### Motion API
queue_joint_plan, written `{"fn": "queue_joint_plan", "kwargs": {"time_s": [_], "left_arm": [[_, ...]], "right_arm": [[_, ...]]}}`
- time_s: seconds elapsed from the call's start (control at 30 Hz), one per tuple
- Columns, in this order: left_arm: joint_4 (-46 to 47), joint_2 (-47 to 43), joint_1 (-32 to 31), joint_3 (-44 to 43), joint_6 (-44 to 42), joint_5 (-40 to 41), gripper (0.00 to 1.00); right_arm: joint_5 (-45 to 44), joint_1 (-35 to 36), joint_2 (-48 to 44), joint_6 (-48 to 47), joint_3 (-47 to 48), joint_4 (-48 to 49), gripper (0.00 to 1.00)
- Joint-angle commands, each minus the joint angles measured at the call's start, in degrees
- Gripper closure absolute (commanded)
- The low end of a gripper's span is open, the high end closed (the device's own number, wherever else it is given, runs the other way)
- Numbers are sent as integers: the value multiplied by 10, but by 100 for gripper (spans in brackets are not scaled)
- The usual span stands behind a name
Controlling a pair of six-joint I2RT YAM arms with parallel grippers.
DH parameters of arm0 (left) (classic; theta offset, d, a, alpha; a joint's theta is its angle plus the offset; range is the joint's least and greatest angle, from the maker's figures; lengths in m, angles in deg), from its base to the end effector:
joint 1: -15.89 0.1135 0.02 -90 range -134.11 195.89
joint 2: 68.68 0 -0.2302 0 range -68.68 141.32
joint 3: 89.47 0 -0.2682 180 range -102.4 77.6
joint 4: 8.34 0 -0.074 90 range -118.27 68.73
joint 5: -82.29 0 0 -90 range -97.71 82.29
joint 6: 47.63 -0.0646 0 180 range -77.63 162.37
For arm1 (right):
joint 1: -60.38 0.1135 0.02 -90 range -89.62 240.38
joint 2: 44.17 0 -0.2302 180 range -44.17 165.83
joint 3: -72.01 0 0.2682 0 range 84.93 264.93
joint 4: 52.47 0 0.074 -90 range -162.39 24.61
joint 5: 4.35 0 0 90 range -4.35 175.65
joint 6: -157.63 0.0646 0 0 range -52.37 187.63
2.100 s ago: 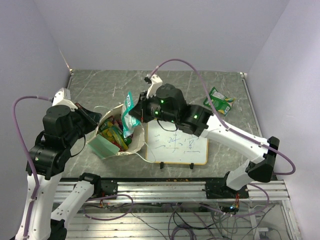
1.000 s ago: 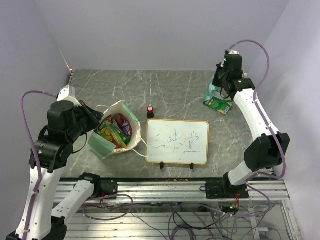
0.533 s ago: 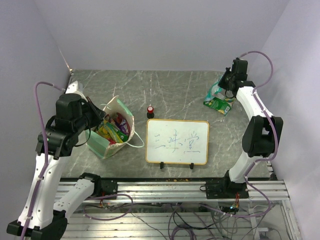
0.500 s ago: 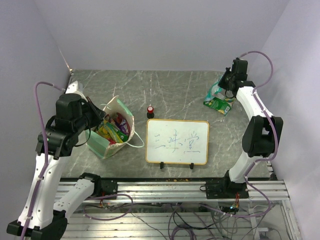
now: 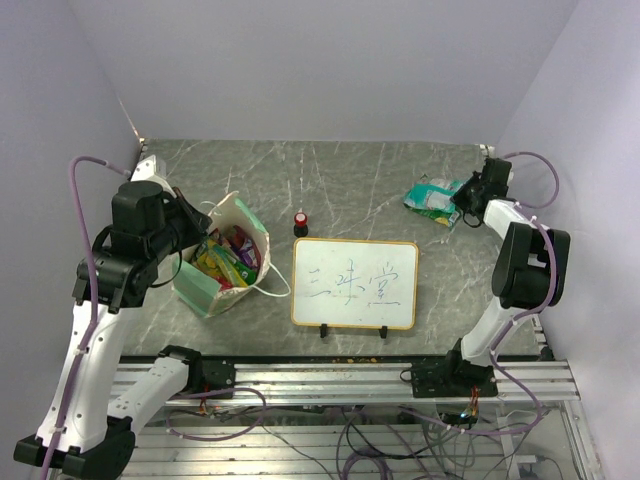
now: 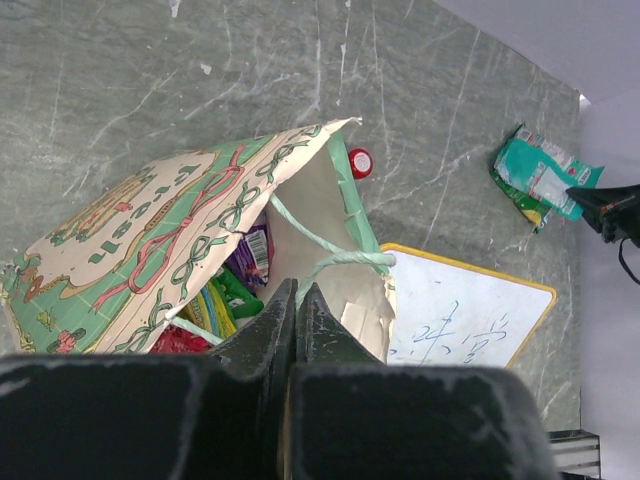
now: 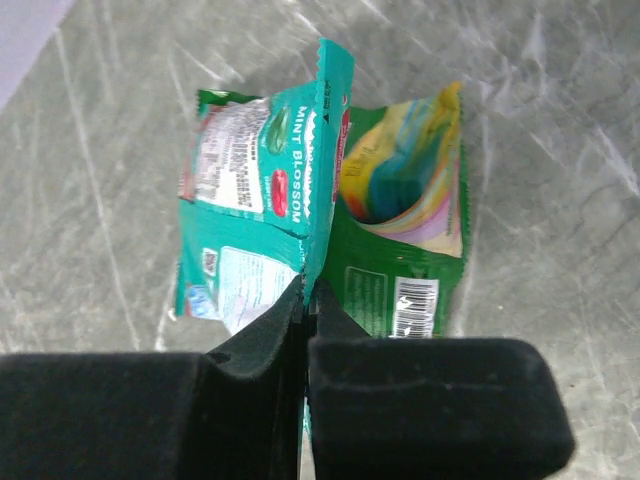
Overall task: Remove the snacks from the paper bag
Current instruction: Place the snack at the center of the board.
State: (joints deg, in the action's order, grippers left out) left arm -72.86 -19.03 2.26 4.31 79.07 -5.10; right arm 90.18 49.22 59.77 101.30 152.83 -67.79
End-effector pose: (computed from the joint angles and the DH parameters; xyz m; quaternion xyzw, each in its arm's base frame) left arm 0.2035 -0.0463 0.3838 -0.1828 0.8371 -0.2014 0.4747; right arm 0.4234 -0.0783 0.1456 0.3272 0.8383 0.1197 0.4193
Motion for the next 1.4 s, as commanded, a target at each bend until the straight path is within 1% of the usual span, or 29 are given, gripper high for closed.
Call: {"fn": "queue_joint_plan", "kwargs": {"time_s": [0.0, 0.1, 0.17, 0.27, 0.37, 0.4, 0.47, 0.57, 0.63, 0.7, 0.77, 0.83, 0.93, 1.03, 1.1, 1.2, 1.27, 1.37], "left_arm": [[31, -8, 3, -18, 8, 10, 93], [16, -10, 3, -31, 3, 20, 93], [9, -13, 3, -34, 1, 22, 93], [12, -18, 3, -32, -1, 9, 93], [11, -14, 3, -41, -7, 1, 93], [11, -11, 3, -47, -12, 2, 93], [7, -3, 3, -59, -19, 10, 93], [1, 7, 3, -74, -29, 27, 93], [-5, 17, 3, -86, -36, 31, 93], [-5, 24, 3, -94, -45, 25, 93], [5, 26, 3, -93, -59, 18, 93], [11, 30, 3, -97, -80, 30, 93], [15, 45, 3, -127, -117, 75, 93], [33, 56, 3, -152, -156, 96, 93], [42, 60, 3, -160, -166, 93, 93], [60, 54, 3, -146, -162, 68, 93], [64, 50, 3, -133, -151, 42, 93], [77, 36, 3, -109, -144, -20, 93]], "right_arm": [[1, -13, 24, -21, -5, 13, 100], [5, -14, 34, -41, 3, -13, 100], [-9, -14, 33, -46, 5, -31, 95], [-33, -14, 30, -60, 13, -64, 84], [-60, -15, 29, -69, 35, -128, 73], [-70, -14, 20, -68, 37, -141, 68], [-83, -14, -8, -65, 28, -151, 57], [-91, -14, -65, -67, -5, -142, 41], [-76, -14, -96, -65, -9, -154, 35], [-50, -3, -127, -63, -12, -167, 34], [-30, 28, -165, -66, -19, -168, 32], [-13, 87, -203, -73, -17, -159, 29], [71, 168, -230, -88, 1, -133, 28], [143, 247, -225, -67, 28, -116, 27], [170, 297, -205, -50, 48, -115, 27], [187, 360, -179, -25, 67, -109, 29], [190, 390, -166, -17, 76, -103, 30], [201, 444, -157, -16, 92, -98, 30]]}}
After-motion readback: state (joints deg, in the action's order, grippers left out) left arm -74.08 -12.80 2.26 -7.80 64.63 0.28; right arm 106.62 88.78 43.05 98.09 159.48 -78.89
